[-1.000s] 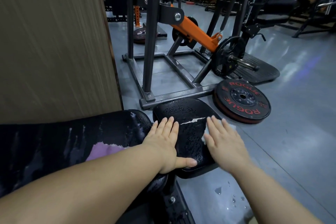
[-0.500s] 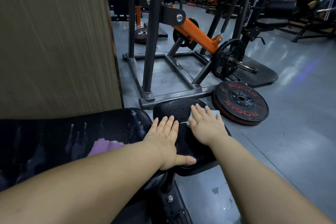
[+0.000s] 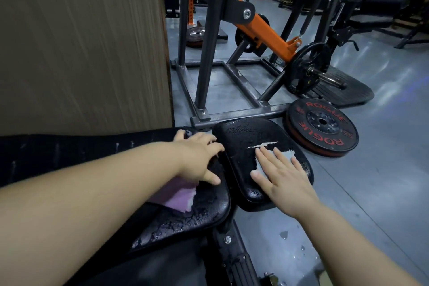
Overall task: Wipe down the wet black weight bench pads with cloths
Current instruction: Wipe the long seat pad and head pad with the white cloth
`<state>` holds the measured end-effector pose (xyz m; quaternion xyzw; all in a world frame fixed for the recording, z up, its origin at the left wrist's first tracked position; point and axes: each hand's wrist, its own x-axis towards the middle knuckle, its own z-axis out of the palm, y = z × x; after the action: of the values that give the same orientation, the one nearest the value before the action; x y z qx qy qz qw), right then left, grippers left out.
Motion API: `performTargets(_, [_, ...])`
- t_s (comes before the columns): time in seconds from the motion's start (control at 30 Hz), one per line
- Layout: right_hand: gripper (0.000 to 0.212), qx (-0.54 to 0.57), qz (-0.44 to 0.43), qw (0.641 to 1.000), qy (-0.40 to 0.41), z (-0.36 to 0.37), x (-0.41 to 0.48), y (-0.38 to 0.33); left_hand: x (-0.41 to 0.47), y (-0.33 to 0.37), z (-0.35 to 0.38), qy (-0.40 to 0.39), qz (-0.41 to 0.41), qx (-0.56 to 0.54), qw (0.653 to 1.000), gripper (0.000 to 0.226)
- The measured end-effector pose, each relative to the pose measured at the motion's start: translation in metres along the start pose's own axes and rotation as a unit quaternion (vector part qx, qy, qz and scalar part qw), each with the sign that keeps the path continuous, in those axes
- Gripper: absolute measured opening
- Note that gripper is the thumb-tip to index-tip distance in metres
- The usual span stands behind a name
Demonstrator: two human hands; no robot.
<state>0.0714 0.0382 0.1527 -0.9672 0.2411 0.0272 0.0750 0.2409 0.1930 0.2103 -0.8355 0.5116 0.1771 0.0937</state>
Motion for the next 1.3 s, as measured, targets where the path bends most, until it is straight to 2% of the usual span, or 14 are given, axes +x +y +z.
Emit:
performTargets(0.17, [0.087, 0.004, 0.007, 1.0, 0.012, 0.0, -0.001, -0.002, -0.027, -0.036, -0.008, 0.008, -0.005, 0.018, 1.0, 0.038])
performTargets(0.3, [0.063, 0.053, 0.032, 0.996, 0.059, 0.002, 0.0, -0.008, -0.034, -0.042, -0.002, -0.024, -0.042, 0.058, 0.997, 0.038])
performTargets(0.4, [0.048, 0.11, 0.057, 0.987, 0.107, 0.006, 0.003, -0.012, -0.034, -0.039, 0.002, -0.017, -0.047, 0.09, 0.995, 0.031])
performTargets(0.53, [0.039, 0.18, 0.091, 0.968, 0.152, 0.008, 0.003, -0.018, -0.034, -0.036, 0.001, 0.002, -0.027, 0.088, 0.996, 0.009])
performTargets(0.6, [0.037, 0.215, 0.122, 0.955, 0.16, 0.005, 0.001, -0.02, -0.034, -0.032, -0.005, 0.01, -0.016, 0.057, 0.998, 0.011])
performTargets(0.67, [0.032, 0.262, 0.163, 0.935, 0.172, -0.002, 0.0, -0.021, -0.031, -0.024, -0.012, 0.023, -0.001, 0.03, 0.999, 0.016])
performTargets(0.73, [0.024, 0.349, 0.183, 0.899, 0.19, -0.008, 0.0, -0.021, -0.024, -0.013, -0.02, 0.05, 0.025, 0.004, 0.998, 0.015])
performTargets(0.9, [0.026, 0.528, 0.245, 0.769, 0.267, -0.018, -0.005, -0.016, 0.014, 0.027, -0.028, 0.121, 0.079, -0.105, 0.984, 0.017])
performTargets(0.93, [0.028, 0.556, 0.255, 0.743, 0.272, -0.02, -0.006, -0.015, 0.024, 0.036, -0.027, 0.129, 0.078, -0.127, 0.98, 0.017])
performTargets(1.03, [0.027, 0.584, 0.285, 0.705, 0.282, -0.022, -0.002, -0.009, 0.052, 0.06, -0.022, 0.139, 0.056, -0.209, 0.966, 0.017])
performTargets(1.13, [0.027, 0.638, 0.318, 0.633, 0.3, -0.029, 0.0, -0.007, 0.073, 0.076, -0.015, 0.161, 0.008, -0.279, 0.947, 0.012])
performTargets(1.2, [0.027, 0.655, 0.303, 0.619, 0.311, -0.031, -0.001, -0.006, 0.075, 0.08, -0.014, 0.175, -0.028, -0.305, 0.936, 0.022])
performTargets(1.27, [0.023, 0.633, 0.263, 0.656, 0.317, -0.033, -0.004, -0.009, 0.065, 0.08, -0.013, 0.205, -0.035, -0.255, 0.944, 0.044])
performTargets(1.3, [0.022, 0.616, 0.242, 0.679, 0.318, -0.033, -0.005, -0.01, 0.057, 0.078, -0.011, 0.228, -0.03, -0.225, 0.947, 0.047])
